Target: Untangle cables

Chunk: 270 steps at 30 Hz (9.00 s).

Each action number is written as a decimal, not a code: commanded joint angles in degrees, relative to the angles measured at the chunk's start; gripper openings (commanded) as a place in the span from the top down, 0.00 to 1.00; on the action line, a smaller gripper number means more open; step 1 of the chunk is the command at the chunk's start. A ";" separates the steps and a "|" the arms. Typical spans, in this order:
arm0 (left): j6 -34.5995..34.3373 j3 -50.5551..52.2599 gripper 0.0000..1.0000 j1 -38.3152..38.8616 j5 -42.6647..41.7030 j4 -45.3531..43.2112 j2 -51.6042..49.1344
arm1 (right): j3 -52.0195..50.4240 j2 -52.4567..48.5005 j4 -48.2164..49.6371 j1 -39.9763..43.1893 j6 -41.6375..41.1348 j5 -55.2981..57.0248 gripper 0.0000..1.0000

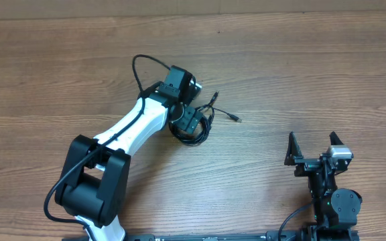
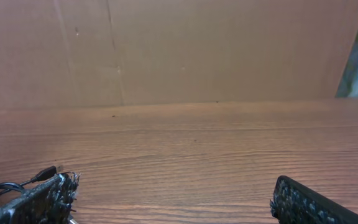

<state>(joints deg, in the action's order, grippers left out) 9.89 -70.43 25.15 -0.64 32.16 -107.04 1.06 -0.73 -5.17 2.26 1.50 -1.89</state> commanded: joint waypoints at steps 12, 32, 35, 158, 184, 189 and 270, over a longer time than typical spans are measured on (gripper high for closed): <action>17.51 -0.04 0.33 0.07 -5.27 -6.67 -0.52 | -0.61 0.57 0.39 0.22 0.28 0.59 0.00; 21.68 1.40 0.56 0.07 -7.80 -6.80 -7.15 | -0.61 0.57 0.39 0.22 0.28 0.59 0.00; 21.73 1.38 0.96 0.07 -7.76 -6.97 -7.78 | -0.61 0.57 0.39 0.22 0.28 0.59 0.00; -21.16 -8.17 0.96 2.95 -20.44 3.82 7.74 | 24.83 -52.17 -23.17 0.17 -27.23 -42.27 0.00; -25.81 -8.15 0.96 2.97 -36.68 0.63 13.94 | 24.83 -58.55 -0.35 -15.76 -42.62 -39.43 0.85; -29.55 -8.15 0.96 1.44 -25.62 -2.56 13.94 | 24.83 -58.53 -3.19 -15.76 -39.91 -43.91 0.96; -39.74 10.01 0.96 1.77 -37.16 -9.01 12.55 | 24.83 -58.55 20.00 -15.72 -56.96 -50.23 0.92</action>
<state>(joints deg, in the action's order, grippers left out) -28.99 -60.84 27.09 -38.24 24.93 -94.19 25.69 -59.64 14.39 -13.21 -54.89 -50.72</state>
